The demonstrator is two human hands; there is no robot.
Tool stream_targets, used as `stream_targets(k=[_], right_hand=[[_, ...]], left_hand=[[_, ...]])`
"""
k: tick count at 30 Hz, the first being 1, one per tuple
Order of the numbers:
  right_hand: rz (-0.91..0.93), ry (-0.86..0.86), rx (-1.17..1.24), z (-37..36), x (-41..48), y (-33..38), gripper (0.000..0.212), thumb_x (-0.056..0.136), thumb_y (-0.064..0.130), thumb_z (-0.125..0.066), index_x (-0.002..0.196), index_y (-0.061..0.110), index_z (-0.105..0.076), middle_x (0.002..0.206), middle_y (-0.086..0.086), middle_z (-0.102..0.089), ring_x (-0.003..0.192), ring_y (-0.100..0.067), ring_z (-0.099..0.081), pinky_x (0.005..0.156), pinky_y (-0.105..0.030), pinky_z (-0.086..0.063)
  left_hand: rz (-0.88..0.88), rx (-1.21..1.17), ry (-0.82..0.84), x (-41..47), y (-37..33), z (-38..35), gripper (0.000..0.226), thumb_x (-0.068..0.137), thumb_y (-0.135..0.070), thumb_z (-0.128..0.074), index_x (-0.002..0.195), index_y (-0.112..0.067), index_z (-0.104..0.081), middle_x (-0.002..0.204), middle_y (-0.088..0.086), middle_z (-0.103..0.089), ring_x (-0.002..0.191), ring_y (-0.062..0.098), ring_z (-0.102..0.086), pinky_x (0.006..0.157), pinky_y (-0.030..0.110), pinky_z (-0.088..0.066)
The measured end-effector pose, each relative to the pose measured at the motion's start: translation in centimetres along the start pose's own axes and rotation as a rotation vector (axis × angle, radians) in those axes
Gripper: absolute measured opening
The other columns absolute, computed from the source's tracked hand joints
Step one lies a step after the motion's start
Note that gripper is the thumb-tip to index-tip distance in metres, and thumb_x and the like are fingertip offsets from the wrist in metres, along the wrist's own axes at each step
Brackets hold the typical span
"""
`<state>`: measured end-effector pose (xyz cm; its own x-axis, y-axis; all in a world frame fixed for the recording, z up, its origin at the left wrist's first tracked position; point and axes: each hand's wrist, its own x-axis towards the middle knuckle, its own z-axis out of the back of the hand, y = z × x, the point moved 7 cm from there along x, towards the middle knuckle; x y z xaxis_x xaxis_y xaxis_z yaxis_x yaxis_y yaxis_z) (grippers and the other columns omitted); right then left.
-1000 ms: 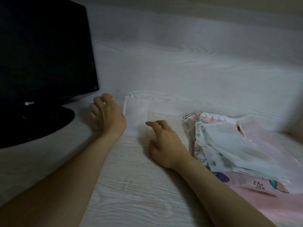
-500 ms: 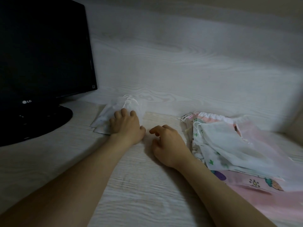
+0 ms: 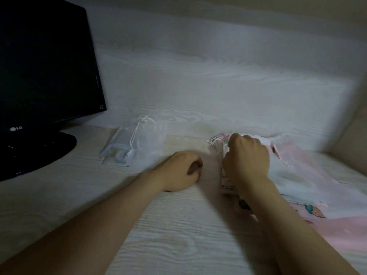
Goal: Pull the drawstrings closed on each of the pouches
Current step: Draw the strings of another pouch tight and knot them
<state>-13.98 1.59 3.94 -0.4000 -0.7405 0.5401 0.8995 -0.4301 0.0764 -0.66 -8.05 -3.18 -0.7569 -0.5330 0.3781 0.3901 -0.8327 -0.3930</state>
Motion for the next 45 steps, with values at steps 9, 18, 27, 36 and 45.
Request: stream_targets(k=[9,18,27,36,45], right_hand=[[-0.143,0.28,-0.05,-3.5,-0.3,-3.1,0.033,0.095,0.005,-0.054,0.128,0.006,-0.05,0.126,-0.016,-0.06,0.117,-0.037,-0.061,0.077,-0.037,-0.04],[-0.188,0.148,-0.017,-1.5,-0.3,-3.7,0.02,0.091,0.002,-0.058,0.081,0.013,-0.045,0.094,-0.007,-0.056,0.078,-0.028,-0.049,0.067,-0.034,-0.038],[0.106,-0.245,0.14,0.8,0.2,-0.5,0.035,0.079,-0.01,-0.052,0.108,0.009,-0.051,0.093,-0.011,-0.062,0.076,-0.039,-0.063,0.055,-0.035,-0.032],[0.552,-0.218,0.648,1.5,-1.5,3.7,0.033,0.089,-0.014,-0.045,0.109,0.012,-0.049,0.089,-0.003,-0.056,0.072,-0.024,-0.051,0.061,-0.048,-0.046],[0.407,-0.246,0.372,-0.4,-0.3,2.2,0.03,0.091,0.004,-0.069,0.12,0.011,-0.069,0.104,-0.01,-0.062,0.092,-0.035,-0.061,0.072,-0.046,-0.054]], left_hand=[[0.058,-0.06,0.017,-0.2,0.8,-0.2,0.029,0.097,-0.038,-0.063,0.121,-0.025,-0.071,0.12,-0.009,-0.071,0.113,0.007,-0.064,0.103,0.036,-0.052],[0.024,-0.083,0.002,-0.2,0.7,-0.1,0.025,0.101,-0.033,-0.065,0.124,-0.025,-0.071,0.12,-0.013,-0.07,0.112,0.0,-0.063,0.103,0.027,-0.051],[0.061,-0.173,-0.21,-0.1,1.1,1.4,0.039,0.103,-0.019,-0.062,0.142,-0.02,-0.056,0.143,-0.002,-0.058,0.109,0.006,-0.068,0.098,0.03,-0.057],[-0.015,-0.298,-0.375,-0.4,0.2,4.2,0.072,0.103,0.001,-0.055,0.154,-0.044,-0.035,0.151,-0.009,-0.044,0.074,0.015,-0.075,0.077,0.041,-0.065],[0.016,-0.073,-0.647,-1.5,1.0,7.5,0.032,0.092,0.008,-0.049,0.106,-0.02,-0.052,0.101,-0.001,-0.064,0.084,0.024,-0.066,0.07,0.045,-0.055]])
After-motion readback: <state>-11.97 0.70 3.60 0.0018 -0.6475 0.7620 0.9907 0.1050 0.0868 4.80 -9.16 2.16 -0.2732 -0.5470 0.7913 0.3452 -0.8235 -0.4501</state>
